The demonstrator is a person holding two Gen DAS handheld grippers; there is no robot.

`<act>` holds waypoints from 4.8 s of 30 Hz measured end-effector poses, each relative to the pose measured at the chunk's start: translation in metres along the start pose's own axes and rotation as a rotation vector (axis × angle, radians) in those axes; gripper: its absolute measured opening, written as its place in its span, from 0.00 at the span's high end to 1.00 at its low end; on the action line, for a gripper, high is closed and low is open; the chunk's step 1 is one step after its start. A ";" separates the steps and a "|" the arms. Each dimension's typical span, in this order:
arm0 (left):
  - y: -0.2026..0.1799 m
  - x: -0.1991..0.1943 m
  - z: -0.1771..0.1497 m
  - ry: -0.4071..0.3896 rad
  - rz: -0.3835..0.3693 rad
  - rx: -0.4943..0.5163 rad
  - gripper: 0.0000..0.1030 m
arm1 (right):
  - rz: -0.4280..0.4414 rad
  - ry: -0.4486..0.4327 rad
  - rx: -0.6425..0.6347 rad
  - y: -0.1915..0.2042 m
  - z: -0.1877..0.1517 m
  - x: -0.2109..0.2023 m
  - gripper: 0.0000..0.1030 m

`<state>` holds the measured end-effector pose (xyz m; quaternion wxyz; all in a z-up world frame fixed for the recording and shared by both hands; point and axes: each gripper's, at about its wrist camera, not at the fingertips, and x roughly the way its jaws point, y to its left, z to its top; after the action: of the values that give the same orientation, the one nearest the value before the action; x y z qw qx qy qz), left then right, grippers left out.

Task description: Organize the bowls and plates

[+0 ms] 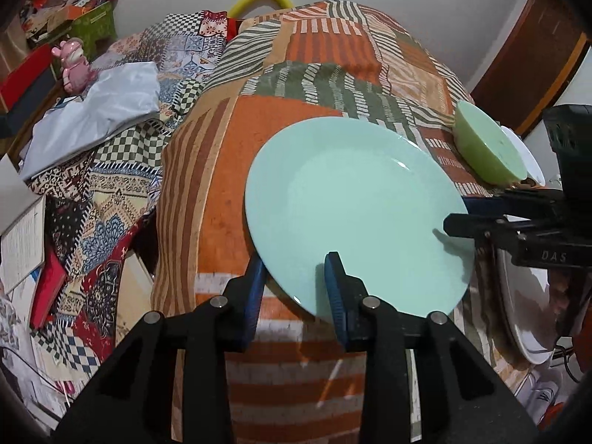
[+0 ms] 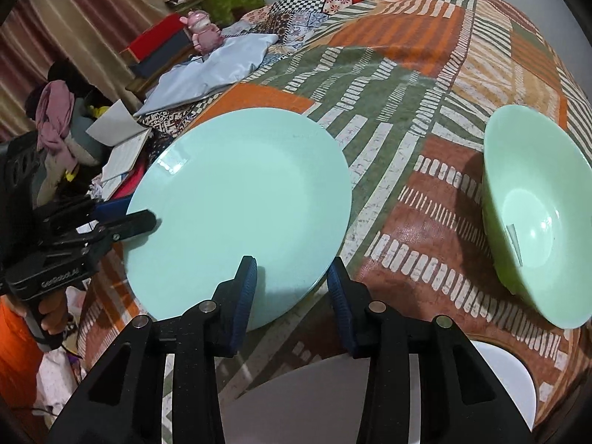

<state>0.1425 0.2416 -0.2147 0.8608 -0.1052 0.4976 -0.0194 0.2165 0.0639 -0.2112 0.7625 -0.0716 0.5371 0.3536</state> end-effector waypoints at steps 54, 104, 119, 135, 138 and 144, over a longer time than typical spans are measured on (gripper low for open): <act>-0.088 -0.072 -0.019 -0.164 -0.096 -0.020 0.68 | -0.017 -0.226 0.079 -0.022 -0.059 -0.099 0.65; -0.169 -0.011 -0.045 -0.023 -0.143 0.022 0.68 | -0.056 -0.231 0.252 -0.079 -0.145 -0.115 0.65; -0.175 -0.003 -0.048 0.008 -0.128 0.031 0.68 | -0.074 -0.243 0.243 -0.082 -0.147 -0.119 0.66; -0.199 -0.048 -0.038 -0.087 -0.055 0.119 0.58 | -0.088 -0.308 0.263 -0.092 -0.158 -0.146 0.65; -0.209 -0.058 -0.031 -0.103 -0.075 0.124 0.54 | -0.104 -0.338 0.254 -0.092 -0.160 -0.158 0.65; -0.242 -0.068 -0.020 -0.139 -0.089 0.170 0.45 | -0.158 -0.399 0.236 -0.099 -0.163 -0.185 0.63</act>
<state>0.1082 0.0114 -0.1173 0.8973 -0.0547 0.4282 -0.0926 0.1207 -0.1746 -0.1448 0.8819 0.0475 0.4062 0.2346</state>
